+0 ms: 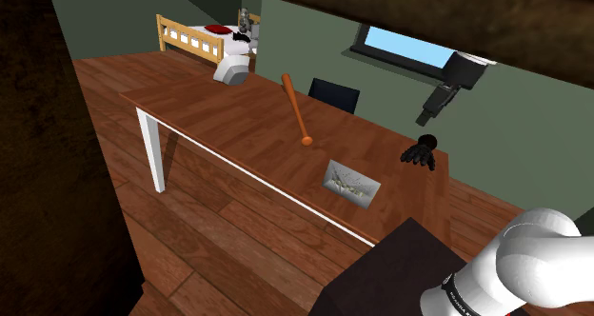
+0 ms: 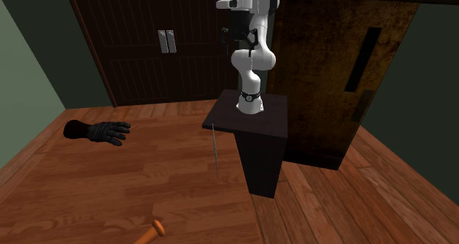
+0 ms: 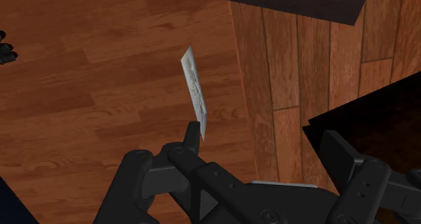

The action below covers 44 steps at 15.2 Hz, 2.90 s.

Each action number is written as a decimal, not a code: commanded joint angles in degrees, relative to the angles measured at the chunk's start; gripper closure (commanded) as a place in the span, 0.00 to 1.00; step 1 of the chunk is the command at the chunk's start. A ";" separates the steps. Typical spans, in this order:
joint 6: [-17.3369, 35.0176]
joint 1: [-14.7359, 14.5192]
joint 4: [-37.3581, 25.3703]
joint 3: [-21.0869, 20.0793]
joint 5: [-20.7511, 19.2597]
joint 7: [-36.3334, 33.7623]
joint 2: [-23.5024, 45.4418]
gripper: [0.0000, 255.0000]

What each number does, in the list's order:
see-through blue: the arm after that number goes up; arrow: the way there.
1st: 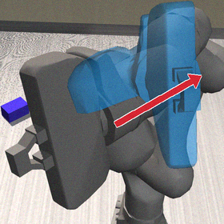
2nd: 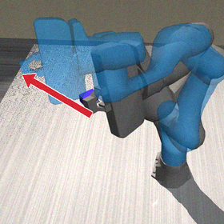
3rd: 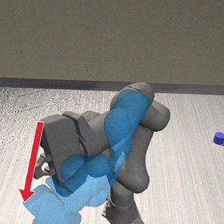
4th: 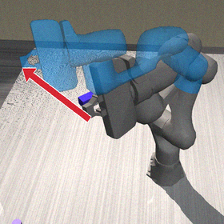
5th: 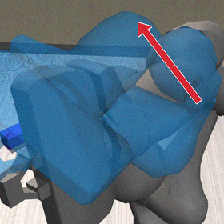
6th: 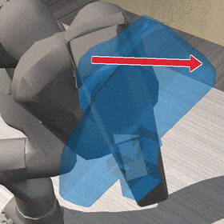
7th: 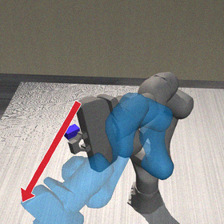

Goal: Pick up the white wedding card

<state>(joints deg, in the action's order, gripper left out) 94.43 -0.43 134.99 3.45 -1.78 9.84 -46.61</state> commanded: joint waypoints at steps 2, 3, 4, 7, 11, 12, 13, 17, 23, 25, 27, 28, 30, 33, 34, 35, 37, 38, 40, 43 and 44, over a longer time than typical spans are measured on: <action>2.15 -0.21 1.10 0.70 -0.18 1.16 0.83 0.00; 4.31 -0.44 2.10 1.40 -0.34 2.33 1.76 0.00; 6.48 -0.67 3.02 2.10 -0.46 3.50 2.79 0.00; 13.01 -1.45 5.21 4.22 -0.66 7.08 6.50 0.00; 21.63 -2.81 6.78 7.10 -0.31 12.11 12.77 0.00; 23.73 -3.23 6.94 7.84 -0.08 13.44 14.55 0.00; 25.81 -3.67 6.99 8.56 0.24 14.81 16.41 0.00; 33.67 -5.79 6.23 11.47 2.47 20.79 24.52 0.00; 43.27 -9.47 2.18 15.21 9.89 32.14 38.22 0.00; 45.62 -10.40 0.06 15.87 13.61 36.66 43.06 0.00; 47.47 -10.87 -2.45 15.98 17.73 41.38 47.95 0.00; 48.21 -10.88 -3.84 15.79 19.83 43.74 50.39 0.00; 49.27 -10.55 -6.56 15.07 23.49 47.83 54.73 0.00; 51.11 -10.15 -6.18 14.45 25.28 49.37 56.46 0.00; 51.71 -10.04 -6.08 14.25 25.91 49.91 57.05 0.00; 52.30 -9.93 -6.00 14.05 26.55 50.47 57.66 0.00; 53.47 -9.67 -5.88 13.61 27.87 51.60 58.90 0.00; 53.80 -9.58 -5.86 13.46 28.25 51.93 59.26 0.00; 53.74 -9.53 -5.87 13.49 28.22 51.96 59.22 1.00; 53.77 -9.53 -5.88 13.48 28.25 51.97 59.26 1.00; 53.77 -9.53 -5.89 13.47 28.26 51.98 59.27 1.00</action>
<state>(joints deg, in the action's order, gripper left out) 148.20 -9.96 129.11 16.93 26.47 61.81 12.65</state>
